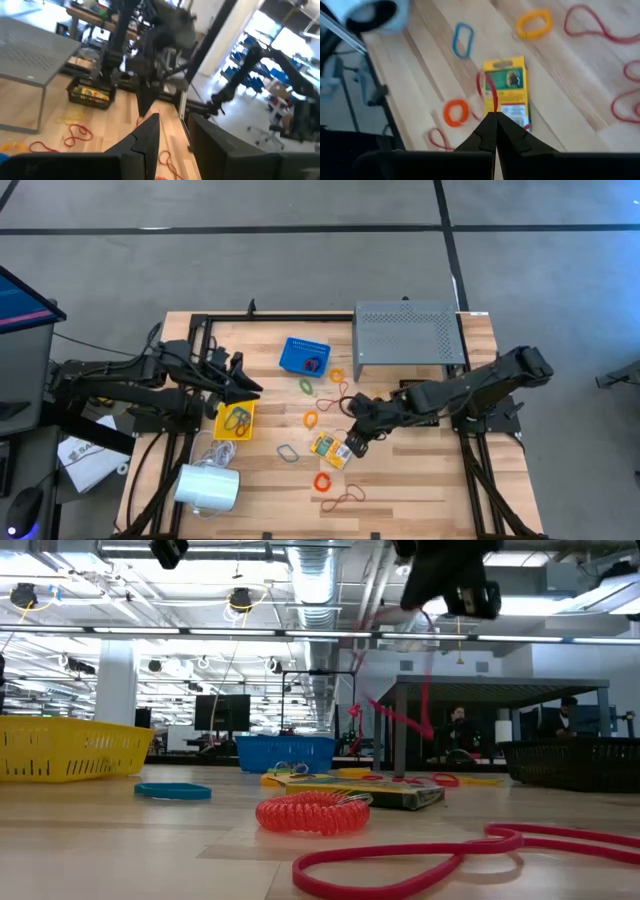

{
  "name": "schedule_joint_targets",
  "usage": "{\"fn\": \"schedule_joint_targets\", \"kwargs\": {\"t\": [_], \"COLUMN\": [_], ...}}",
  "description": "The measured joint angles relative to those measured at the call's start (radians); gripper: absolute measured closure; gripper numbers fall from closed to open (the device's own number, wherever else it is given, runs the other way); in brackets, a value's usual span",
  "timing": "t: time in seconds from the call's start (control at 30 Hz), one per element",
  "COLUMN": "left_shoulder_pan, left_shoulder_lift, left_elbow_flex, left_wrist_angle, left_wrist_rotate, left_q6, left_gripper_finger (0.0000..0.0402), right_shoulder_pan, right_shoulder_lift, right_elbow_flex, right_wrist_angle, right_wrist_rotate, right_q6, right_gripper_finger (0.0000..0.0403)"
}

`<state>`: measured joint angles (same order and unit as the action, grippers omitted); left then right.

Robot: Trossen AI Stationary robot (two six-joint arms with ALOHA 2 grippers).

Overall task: Pick & Place Office Desk Supplies
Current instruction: Put the red rubber band into the yellow bin

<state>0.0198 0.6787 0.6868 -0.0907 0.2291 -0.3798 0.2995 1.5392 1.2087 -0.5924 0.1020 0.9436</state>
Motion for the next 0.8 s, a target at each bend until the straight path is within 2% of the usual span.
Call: {"fn": "schedule_joint_targets", "kwargs": {"t": [0.33, 0.5, 0.67, 0.8], "left_shoulder_pan": [-0.010, -0.009, -0.012, -0.032], "left_shoulder_lift": [0.131, 0.174, 0.194, 0.206], "left_elbow_flex": [0.000, 0.000, -0.001, -0.001], "left_wrist_angle": [0.001, 0.003, -0.001, 0.003], "left_wrist_rotate": [0.015, 0.080, 0.085, 0.085], "left_q6": [0.017, 0.089, 0.141, 0.196], "left_gripper_finger": [0.0302, 0.0302, 0.0301, 0.0286], "right_shoulder_pan": [-0.021, -0.038, -0.048, -0.052], "right_shoulder_lift": [-0.069, -0.074, -0.080, -0.080], "right_elbow_flex": [0.000, 0.002, 0.002, 0.002], "right_wrist_angle": [0.160, 0.268, 0.365, 0.447], "right_wrist_rotate": [0.057, 0.057, 0.058, 0.057], "right_q6": [0.003, -0.007, -0.025, -0.036], "right_gripper_finger": [0.0403, 0.0403, 0.0403, 0.0403]}}
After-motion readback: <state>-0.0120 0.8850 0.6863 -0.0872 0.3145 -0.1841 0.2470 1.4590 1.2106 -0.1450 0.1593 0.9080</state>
